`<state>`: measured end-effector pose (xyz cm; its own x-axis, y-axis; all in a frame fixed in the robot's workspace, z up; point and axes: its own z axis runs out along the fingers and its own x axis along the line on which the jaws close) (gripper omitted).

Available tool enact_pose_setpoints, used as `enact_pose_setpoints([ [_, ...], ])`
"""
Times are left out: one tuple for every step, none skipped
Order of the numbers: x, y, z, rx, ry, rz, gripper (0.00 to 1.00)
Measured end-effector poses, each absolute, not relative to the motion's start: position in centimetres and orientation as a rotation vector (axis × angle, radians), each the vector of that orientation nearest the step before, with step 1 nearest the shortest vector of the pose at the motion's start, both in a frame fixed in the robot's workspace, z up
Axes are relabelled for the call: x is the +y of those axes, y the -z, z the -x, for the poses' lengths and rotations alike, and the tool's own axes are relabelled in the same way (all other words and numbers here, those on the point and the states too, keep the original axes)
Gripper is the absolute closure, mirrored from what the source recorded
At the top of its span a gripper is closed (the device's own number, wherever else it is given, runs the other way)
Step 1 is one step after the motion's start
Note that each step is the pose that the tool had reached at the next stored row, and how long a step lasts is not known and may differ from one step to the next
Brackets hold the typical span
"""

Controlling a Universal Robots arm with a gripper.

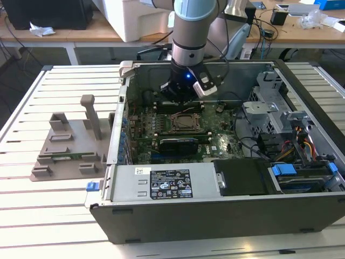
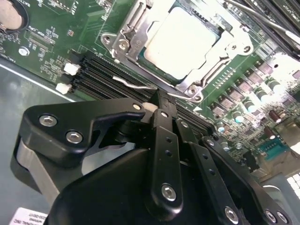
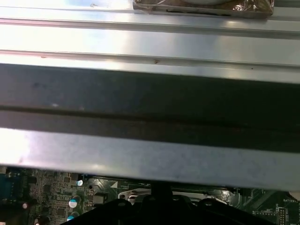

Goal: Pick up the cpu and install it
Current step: 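Install the first cpu locking lever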

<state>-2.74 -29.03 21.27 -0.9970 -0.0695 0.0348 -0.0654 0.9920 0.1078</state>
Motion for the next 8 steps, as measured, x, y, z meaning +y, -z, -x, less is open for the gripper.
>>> enact_pose_setpoints([
  [-29.03,-21.18,2.54,-3.096,0.166,-0.105,0.89],
  [-29.03,-21.14,2.43,-3.096,0.166,-0.105,0.89],
  [-29.03,-21.11,2.32,-3.096,0.166,-0.105,0.89],
  [-29.03,-21.06,2.17,-3.096,0.166,-0.105,0.89],
  [-29.03,-21.02,2.05,-3.095,0.166,-0.105,0.89],
  [-29.03,-20.99,1.93,-3.095,0.166,-0.105,0.89],
  [-29.03,-20.95,1.82,-3.095,0.166,-0.105,0.89],
  [-29.03,-20.90,1.68,-3.095,0.166,-0.105,0.89],
])
